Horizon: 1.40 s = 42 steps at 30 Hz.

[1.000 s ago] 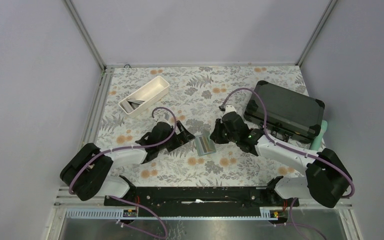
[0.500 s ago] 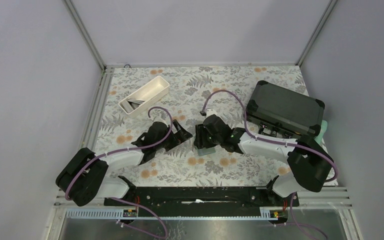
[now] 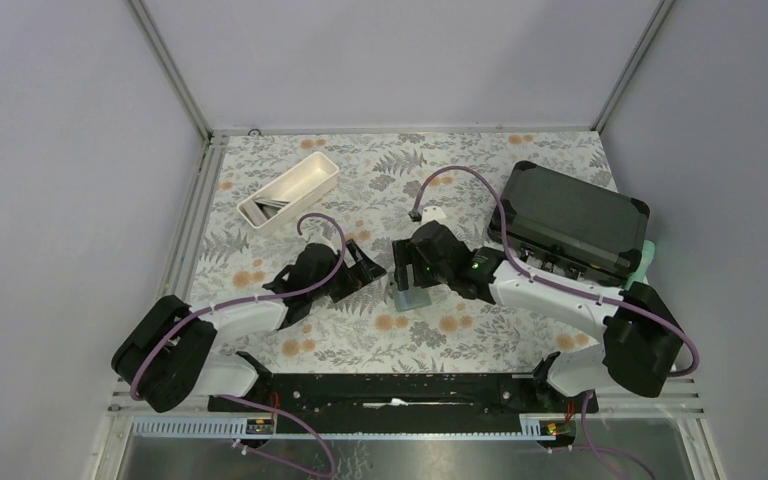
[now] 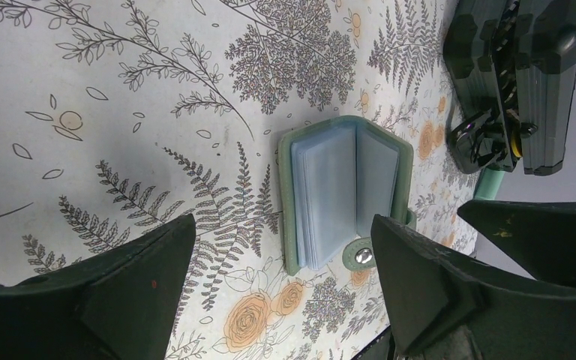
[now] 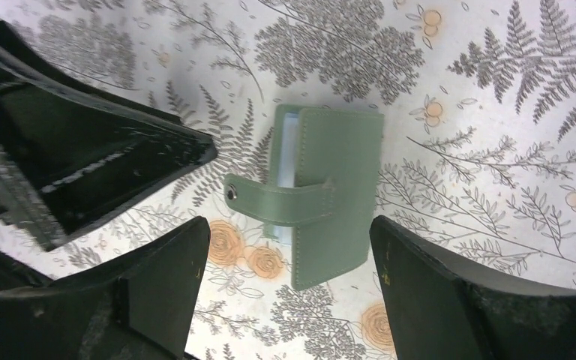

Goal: Put the credit cards into the card holder
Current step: Close the card holder at the center of the board.

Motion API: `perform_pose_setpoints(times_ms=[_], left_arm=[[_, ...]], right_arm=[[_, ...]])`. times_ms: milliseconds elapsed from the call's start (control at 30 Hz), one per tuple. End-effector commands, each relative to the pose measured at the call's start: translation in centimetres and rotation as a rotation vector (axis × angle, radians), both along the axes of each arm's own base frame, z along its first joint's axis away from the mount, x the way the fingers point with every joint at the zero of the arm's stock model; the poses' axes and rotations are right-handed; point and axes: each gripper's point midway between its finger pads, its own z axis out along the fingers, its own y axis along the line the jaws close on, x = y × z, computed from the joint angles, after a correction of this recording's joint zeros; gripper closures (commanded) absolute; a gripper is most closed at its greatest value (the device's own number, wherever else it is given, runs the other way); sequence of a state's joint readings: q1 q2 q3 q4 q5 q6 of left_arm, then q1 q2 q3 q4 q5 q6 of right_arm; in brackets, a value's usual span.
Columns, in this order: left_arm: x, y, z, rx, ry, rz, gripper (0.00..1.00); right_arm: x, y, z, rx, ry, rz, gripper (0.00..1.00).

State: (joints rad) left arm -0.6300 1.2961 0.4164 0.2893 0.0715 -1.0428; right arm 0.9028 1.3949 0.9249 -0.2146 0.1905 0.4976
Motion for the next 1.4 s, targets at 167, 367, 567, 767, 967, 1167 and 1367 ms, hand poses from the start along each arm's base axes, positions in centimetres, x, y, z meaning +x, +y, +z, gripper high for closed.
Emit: perform_pose_setpoints(times_ms=[167,367,567,767,967,1167,1367], left_arm=[[0.8,-0.6,1.4,-0.029,-0.049,-0.017,0.08],[0.8,-0.3,1.1,-0.028,-0.042,-0.013,0.08],[0.8,0.1,0.9,-0.029,-0.041,-0.004,0.08],[0.7,0.6,0.5,-0.035,-0.032,0.004,0.08],[0.7,1.0,0.3,-0.045,-0.030,0.012,0.08],[0.7,1.2,0.1,-0.052,-0.027,0.015,0.08],[0.6,1.3,0.0,-0.058,-0.025,0.016,0.08]], right_arm=[[-0.5,1.2,-3.0,-0.016,0.061,0.047,0.07],[-0.1,1.8,-4.9,-0.097,0.068,0.045,0.06],[-0.4,2.3,-7.3,-0.245,0.074,0.056,0.07],[-0.1,2.4,-8.0,-0.386,0.028,0.040,0.10],[-0.4,1.7,-9.0,-0.549,0.011,0.052,0.13],[-1.2,2.3,-10.0,-0.541,0.047,0.074,0.11],[-1.4,2.7,-9.9,-0.580,0.023,0.078,0.11]])
